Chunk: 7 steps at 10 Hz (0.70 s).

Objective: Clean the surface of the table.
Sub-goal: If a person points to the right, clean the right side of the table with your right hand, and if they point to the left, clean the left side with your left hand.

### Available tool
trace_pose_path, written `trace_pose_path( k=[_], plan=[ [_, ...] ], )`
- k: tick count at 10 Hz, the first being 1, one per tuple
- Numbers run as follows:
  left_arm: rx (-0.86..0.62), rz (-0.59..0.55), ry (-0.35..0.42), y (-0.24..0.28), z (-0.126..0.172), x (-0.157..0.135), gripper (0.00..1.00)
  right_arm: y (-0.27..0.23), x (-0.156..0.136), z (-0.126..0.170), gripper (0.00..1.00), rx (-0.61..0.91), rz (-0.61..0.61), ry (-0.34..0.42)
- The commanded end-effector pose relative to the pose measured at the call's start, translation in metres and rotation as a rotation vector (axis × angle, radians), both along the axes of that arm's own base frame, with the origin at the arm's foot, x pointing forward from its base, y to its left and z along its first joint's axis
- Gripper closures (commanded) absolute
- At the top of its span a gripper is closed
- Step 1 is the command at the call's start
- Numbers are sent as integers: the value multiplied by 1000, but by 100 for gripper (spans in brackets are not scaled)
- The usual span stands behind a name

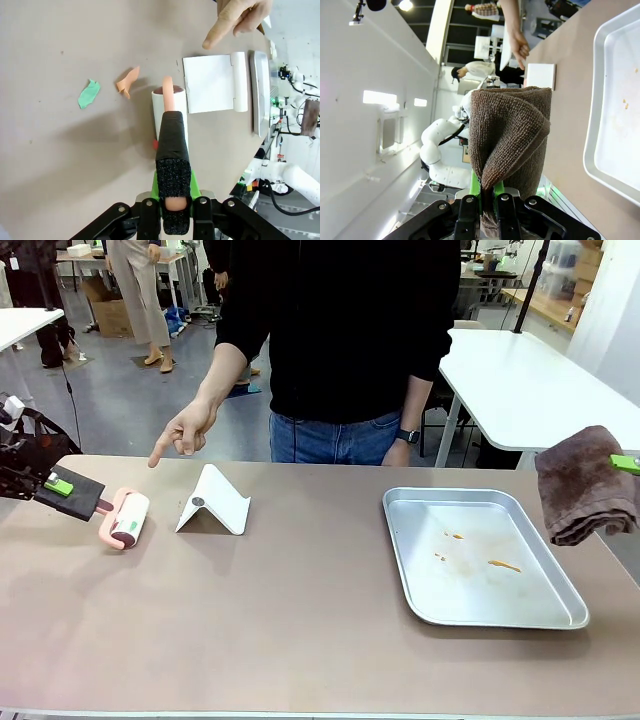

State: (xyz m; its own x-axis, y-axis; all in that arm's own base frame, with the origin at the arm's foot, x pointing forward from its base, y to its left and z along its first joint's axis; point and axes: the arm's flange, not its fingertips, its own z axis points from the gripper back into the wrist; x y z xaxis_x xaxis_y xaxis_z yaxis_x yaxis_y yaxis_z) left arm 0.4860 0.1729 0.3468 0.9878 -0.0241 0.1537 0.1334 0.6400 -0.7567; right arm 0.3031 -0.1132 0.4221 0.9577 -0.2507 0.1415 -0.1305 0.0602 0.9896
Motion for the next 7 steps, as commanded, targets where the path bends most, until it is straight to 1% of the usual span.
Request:
trace_pose_path(
  k=[1,2,3,4,5,7],
  plan=[
    [-39,-6,-14,6,12,-11,78,-1,-1,2,100,5,8,3],
    [-80,-7,-34,15,28,-15,78,-1,-1,2,100,5,8,3],
    [-96,7,-73,28,45,-18,78,-1,-1,2,100,5,8,3],
    [-112,39,-98,46,59,-19,78,-1,-1,2,100,5,8,3],
    [-120,80,-110,64,65,-18,78,-1,-1,2,100,5,8,3],
    [-126,134,-105,95,60,-8,78,-1,-1,2,100,5,8,3]
  ],
)
